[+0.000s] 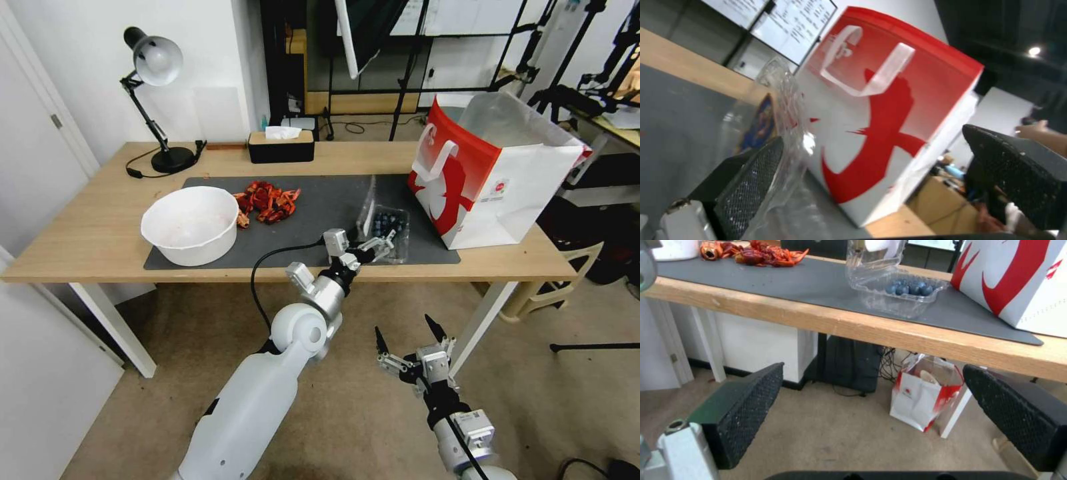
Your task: Close the takeout container lid, then place the container into the takeout bag.
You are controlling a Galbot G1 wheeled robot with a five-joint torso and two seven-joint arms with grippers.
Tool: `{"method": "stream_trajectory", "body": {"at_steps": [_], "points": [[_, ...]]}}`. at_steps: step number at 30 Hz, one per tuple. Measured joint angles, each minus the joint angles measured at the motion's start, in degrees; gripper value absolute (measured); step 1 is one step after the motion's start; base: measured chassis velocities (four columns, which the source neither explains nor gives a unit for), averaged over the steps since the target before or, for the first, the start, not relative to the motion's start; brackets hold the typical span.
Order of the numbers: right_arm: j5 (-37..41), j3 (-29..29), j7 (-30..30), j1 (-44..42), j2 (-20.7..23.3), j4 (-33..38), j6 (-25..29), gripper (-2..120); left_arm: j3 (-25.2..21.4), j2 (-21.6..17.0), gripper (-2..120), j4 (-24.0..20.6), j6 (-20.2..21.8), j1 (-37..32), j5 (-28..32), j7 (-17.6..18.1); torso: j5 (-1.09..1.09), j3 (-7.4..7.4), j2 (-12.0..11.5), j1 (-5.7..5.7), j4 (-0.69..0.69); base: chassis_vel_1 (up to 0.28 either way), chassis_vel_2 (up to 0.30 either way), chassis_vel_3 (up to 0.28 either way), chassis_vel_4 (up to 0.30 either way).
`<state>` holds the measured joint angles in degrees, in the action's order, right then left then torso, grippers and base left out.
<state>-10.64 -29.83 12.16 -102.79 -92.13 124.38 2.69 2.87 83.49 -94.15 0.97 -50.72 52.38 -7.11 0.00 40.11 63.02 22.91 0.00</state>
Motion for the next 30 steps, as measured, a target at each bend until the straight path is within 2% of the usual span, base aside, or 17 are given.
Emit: {"method": "stream_trajectory", "body": {"at_steps": [5,8,9,11,30], "points": [[0.01,-0.01,-0.02,-0.03,0.0,0.13,0.01,100,0.37,0.21,100,0.1,0.82,0.69,2.56,-0.14,0.0,0.0,0.0,0.0,0.0,0.0,0.0,0.0,0.0],[0.01,-0.02,-0.06,-0.12,0.0,0.23,0.08,100,0.79,0.46,100,0.28,3.34,2.05,8.46,-0.25,0.0,0.0,0.0,0.0,0.0,0.0,0.0,0.0,0.0],[0.01,-0.02,-0.06,-0.12,0.0,0.23,0.08,100,0.79,0.46,100,0.28,3.34,2.05,8.46,-0.25,0.0,0.0,0.0,0.0,0.0,0.0,0.0,0.0,0.0],[-0.02,0.0,-0.12,-0.08,0.0,0.27,0.11,100,1.51,0.69,100,1.24,5.55,3.44,15.09,1.0,0.0,-0.01,0.0,0.0,0.0,0.0,0.0,0.0,0.0],[0.28,-0.1,-0.26,0.09,0.0,-0.49,0.29,100,5.4,2.4,100,5.57,6.43,7.19,15.95,1.04,0.0,0.0,0.0,0.0,0.0,0.0,0.0,0.0,0.0]]}}
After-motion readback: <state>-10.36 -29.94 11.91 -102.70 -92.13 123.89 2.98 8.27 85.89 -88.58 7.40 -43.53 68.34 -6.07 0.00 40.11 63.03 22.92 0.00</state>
